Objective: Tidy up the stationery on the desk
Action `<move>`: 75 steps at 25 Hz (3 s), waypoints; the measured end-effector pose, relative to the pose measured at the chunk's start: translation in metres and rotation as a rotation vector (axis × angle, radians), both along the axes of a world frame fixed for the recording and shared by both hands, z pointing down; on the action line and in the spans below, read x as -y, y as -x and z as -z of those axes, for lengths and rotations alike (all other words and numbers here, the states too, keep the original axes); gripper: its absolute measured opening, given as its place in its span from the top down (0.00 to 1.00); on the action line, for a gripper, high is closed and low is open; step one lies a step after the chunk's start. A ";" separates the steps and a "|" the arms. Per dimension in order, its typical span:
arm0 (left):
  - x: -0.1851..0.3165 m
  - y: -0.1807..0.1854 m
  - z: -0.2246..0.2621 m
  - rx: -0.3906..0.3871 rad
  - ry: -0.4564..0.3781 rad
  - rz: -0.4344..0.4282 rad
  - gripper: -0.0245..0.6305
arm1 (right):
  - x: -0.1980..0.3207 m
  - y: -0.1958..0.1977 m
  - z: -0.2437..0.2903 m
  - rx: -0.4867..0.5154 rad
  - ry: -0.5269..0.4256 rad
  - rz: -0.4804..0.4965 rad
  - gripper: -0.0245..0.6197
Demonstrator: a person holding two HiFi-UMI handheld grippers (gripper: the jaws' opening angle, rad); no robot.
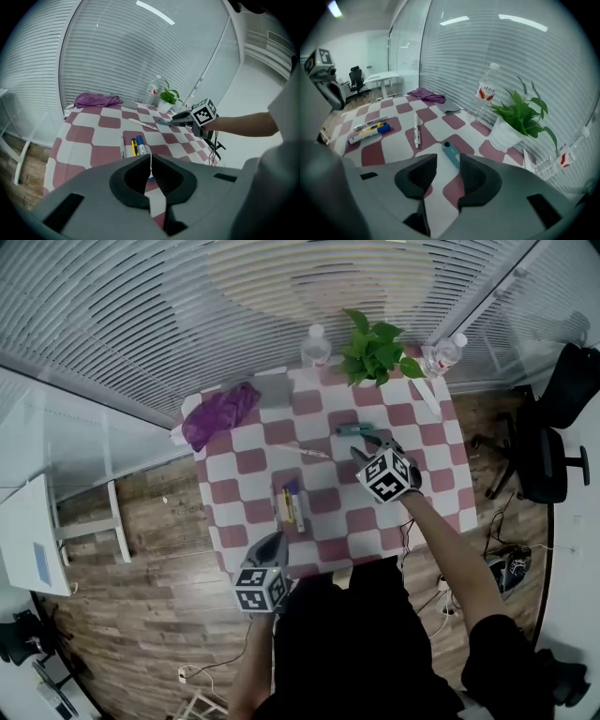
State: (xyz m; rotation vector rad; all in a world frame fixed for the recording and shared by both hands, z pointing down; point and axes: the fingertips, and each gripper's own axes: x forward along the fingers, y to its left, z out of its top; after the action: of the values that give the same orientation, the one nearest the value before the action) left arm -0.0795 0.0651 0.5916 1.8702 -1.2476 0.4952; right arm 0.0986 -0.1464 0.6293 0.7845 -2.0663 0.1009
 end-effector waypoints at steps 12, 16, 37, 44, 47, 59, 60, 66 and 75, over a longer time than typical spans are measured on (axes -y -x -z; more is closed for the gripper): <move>0.002 0.002 -0.001 -0.001 0.028 0.027 0.91 | 0.038 -0.001 -0.049 -0.112 0.132 0.185 0.64; 0.003 -0.002 -0.001 0.007 0.032 0.007 0.91 | 0.038 -0.002 -0.053 -0.104 0.171 0.188 0.65; 0.011 -0.001 0.006 -0.002 -0.033 -0.030 0.91 | -0.030 0.018 -0.001 0.094 0.155 -0.197 0.73; 0.011 0.000 0.008 -0.017 -0.045 -0.029 0.91 | -0.104 0.048 -0.008 0.234 0.260 -0.434 0.73; 0.006 0.002 0.005 -0.018 -0.039 -0.031 0.91 | -0.126 0.065 -0.016 0.263 0.288 -0.513 0.73; -0.021 0.017 -0.005 -0.010 -0.002 -0.010 0.91 | -0.155 0.091 -0.043 0.216 0.342 -0.800 0.75; -0.021 0.018 -0.004 -0.009 -0.003 -0.006 0.91 | -0.155 0.092 -0.044 0.223 0.349 -0.816 0.75; -0.022 0.026 -0.003 -0.001 -0.003 0.017 0.91 | -0.156 0.093 -0.049 0.271 0.404 -0.906 0.75; -0.016 0.020 -0.002 -0.005 -0.009 0.010 0.91 | -0.154 0.096 -0.042 0.325 0.431 -0.878 0.63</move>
State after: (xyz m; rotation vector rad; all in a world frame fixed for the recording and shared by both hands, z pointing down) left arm -0.0995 0.0806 0.5938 1.8707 -1.2576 0.4801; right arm 0.0023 0.0072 0.6709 1.3952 -1.7302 1.1762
